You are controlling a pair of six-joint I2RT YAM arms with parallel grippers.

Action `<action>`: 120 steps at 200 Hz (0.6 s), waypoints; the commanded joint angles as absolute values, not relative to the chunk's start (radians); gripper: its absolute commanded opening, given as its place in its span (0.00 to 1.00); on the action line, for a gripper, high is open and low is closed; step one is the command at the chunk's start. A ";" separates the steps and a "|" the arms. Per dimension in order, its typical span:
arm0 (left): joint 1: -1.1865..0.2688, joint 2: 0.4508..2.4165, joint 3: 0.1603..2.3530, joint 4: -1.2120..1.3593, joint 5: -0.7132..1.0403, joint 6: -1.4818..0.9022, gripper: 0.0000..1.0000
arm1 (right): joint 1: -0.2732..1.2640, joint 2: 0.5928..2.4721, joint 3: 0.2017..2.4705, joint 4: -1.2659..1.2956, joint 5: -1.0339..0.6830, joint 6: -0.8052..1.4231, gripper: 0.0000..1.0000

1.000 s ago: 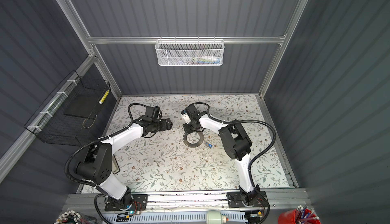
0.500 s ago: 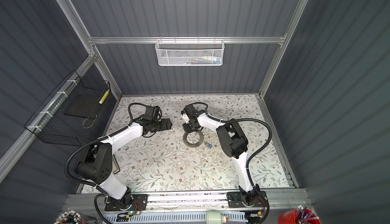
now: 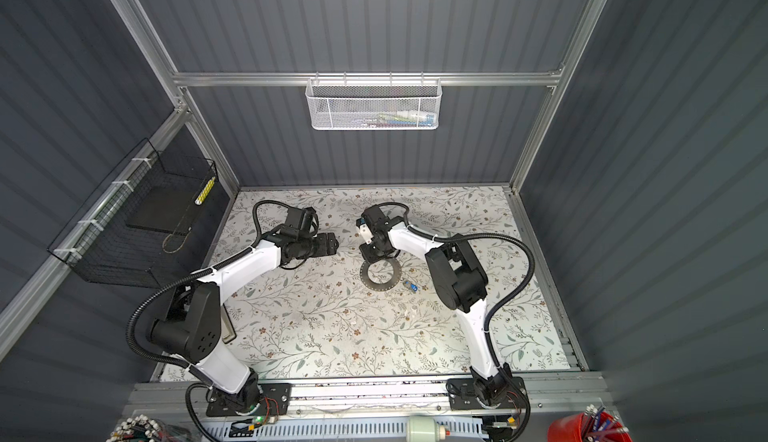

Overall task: Put the keys on the keyring
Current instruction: 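Grasp the plate's split ring with the right gripper while left gripper hovers nearby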

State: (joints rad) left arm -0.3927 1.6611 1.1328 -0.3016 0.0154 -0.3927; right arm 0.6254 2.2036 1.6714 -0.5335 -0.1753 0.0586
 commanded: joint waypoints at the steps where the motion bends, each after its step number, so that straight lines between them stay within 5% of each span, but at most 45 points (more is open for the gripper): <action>1: -0.390 1.675 1.166 -0.329 0.005 -0.371 0.89 | 0.626 2.236 1.705 -0.570 -0.189 0.044 0.15; 35: -0.390 1.674 1.165 -0.330 0.006 -0.369 0.89 | 0.625 2.247 1.720 -0.582 -0.187 0.047 0.22; 120: -0.390 1.670 1.166 -0.328 0.000 -0.357 0.89 | 0.625 2.219 1.709 -0.588 -0.219 0.027 0.13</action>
State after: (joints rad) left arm -0.3927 1.6611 1.1336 -0.3153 0.0109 -0.3832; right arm 0.6254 2.2341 1.7012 -0.5575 -0.1928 0.0429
